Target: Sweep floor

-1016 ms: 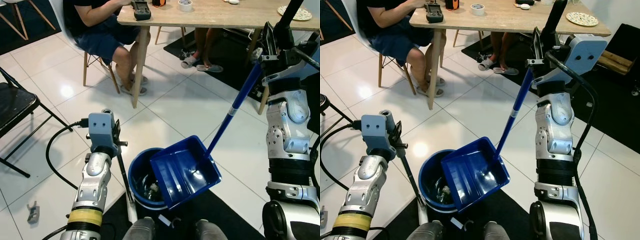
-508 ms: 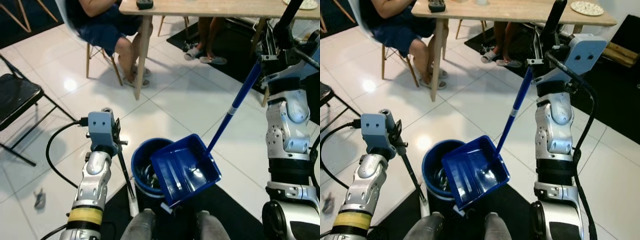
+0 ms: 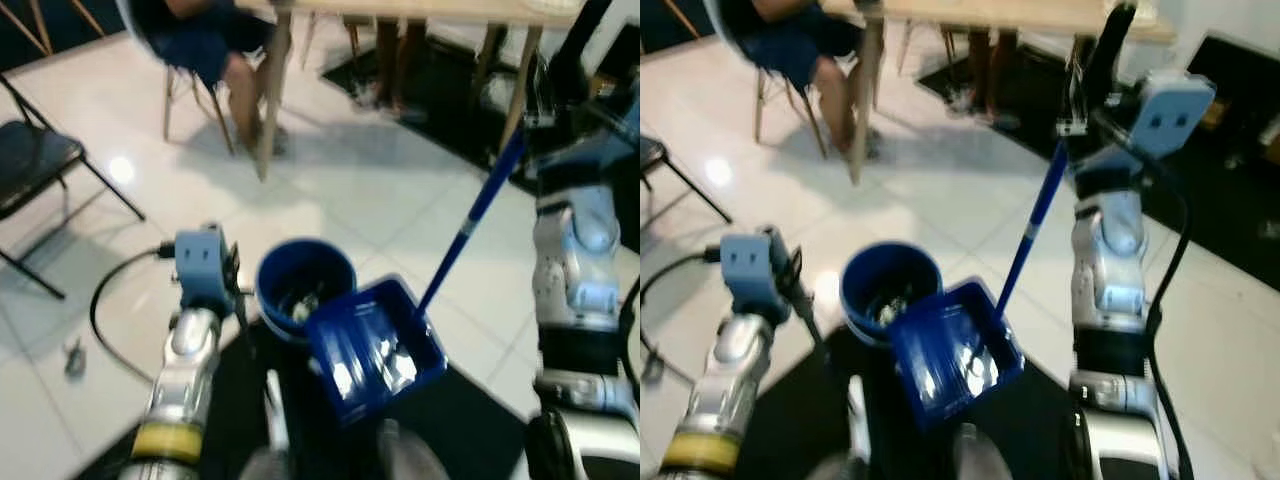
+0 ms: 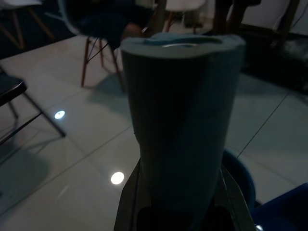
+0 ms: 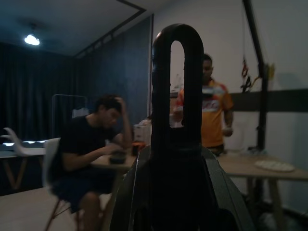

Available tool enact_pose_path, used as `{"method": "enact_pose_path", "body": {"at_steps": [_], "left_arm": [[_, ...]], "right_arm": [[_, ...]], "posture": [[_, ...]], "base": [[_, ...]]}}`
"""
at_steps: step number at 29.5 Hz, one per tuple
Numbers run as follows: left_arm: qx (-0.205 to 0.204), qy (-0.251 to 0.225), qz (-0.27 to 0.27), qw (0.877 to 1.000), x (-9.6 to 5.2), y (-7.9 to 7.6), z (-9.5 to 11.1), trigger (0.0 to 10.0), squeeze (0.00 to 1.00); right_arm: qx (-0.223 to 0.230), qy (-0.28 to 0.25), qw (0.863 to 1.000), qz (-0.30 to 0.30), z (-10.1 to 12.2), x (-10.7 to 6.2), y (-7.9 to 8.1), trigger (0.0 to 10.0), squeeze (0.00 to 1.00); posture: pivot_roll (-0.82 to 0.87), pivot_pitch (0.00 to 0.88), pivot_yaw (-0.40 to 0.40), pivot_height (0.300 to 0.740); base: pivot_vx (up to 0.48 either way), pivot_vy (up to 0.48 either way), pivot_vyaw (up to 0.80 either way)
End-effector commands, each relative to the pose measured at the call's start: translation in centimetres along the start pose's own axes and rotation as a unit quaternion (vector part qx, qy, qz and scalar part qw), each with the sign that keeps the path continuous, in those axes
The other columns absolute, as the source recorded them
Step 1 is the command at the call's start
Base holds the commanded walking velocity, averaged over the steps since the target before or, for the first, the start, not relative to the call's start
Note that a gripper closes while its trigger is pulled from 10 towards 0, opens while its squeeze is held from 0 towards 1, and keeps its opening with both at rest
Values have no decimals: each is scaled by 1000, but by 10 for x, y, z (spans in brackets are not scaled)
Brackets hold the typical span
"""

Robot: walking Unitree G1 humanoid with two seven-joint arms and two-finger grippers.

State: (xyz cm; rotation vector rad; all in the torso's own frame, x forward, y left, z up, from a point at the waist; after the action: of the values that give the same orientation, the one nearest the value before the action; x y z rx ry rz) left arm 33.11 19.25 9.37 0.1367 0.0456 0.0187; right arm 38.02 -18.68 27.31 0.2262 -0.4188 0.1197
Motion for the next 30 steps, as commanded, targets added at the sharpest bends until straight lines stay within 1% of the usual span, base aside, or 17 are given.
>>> {"method": "enact_pose_path", "body": {"at_steps": [1, 30], "left_arm": [[8, -6, 1, 1000, 0, 1, 3, 10000, 0], [10, -3, -1, 1000, -1, 2, 2, 10000, 0]], "right_arm": [[2, -15, 1000, -5, 7, -1, -3, 10000, 0], [6, -10, 1000, -5, 3, -1, -3, 10000, 0]], "posture": [[89, 66, 7, 694], [92, 66, 11, 694]], "base": [[0, 0, 0], [0, 0, 0]]}}
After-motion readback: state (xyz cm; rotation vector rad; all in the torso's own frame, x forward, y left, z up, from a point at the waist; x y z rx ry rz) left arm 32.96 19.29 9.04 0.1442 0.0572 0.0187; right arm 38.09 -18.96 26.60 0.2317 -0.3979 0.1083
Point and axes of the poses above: a point about 5 cm out from each wrist's last joint towards the gripper, its own x axis pointing out of the wrist towards the gripper, its own z axis along the axis of the wrist's last joint, y = z × x, the point moved 4 cm from there along x, pointing out of the wrist towards the gripper, and after that the axes turned 7 degrees about x, right-handed, at the moved point
